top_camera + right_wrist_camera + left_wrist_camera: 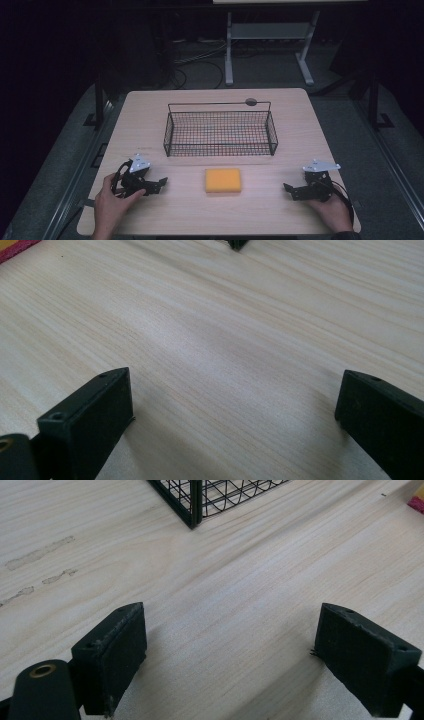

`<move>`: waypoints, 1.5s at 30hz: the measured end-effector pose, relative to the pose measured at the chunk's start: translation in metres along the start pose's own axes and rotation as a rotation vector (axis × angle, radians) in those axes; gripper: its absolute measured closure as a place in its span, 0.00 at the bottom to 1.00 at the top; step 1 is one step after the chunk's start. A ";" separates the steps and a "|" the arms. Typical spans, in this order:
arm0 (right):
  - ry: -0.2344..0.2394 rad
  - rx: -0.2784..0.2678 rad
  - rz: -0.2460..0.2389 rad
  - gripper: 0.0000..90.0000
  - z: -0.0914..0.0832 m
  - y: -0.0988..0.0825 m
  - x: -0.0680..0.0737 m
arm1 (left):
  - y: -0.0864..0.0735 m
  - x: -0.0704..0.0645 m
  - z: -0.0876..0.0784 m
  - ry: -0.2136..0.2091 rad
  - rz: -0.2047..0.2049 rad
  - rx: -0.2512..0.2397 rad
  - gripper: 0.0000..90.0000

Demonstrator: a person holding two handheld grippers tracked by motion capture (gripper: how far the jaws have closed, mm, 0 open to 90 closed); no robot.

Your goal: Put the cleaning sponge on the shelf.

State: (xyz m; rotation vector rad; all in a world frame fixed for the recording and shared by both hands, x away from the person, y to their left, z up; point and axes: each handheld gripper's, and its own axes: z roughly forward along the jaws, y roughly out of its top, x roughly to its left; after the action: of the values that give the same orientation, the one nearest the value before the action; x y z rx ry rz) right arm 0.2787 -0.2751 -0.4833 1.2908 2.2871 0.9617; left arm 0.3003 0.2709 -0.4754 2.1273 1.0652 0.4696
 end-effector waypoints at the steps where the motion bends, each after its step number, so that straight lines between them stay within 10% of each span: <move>1: 0.000 0.000 0.000 0.02 0.000 0.000 0.000 | 0.000 0.000 0.000 0.000 0.000 0.000 0.14; 11: 0.048 0.014 -0.004 0.26 -0.008 0.008 0.001 | 0.000 0.000 0.000 0.003 -0.003 -0.001 0.14; 28: 0.197 0.021 -0.079 0.98 -0.018 0.034 0.021 | 0.000 0.000 0.000 0.003 -0.004 -0.002 0.14; 45: 0.301 0.046 -0.165 1.00 -0.009 0.057 0.047 | 0.000 -0.001 0.000 0.002 -0.005 -0.003 0.14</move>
State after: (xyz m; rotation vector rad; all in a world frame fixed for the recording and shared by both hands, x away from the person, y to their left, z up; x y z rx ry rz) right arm 0.2838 -0.2187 -0.4359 1.0101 2.6072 1.1135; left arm 0.2998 0.2706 -0.4756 2.1214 1.0705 0.4710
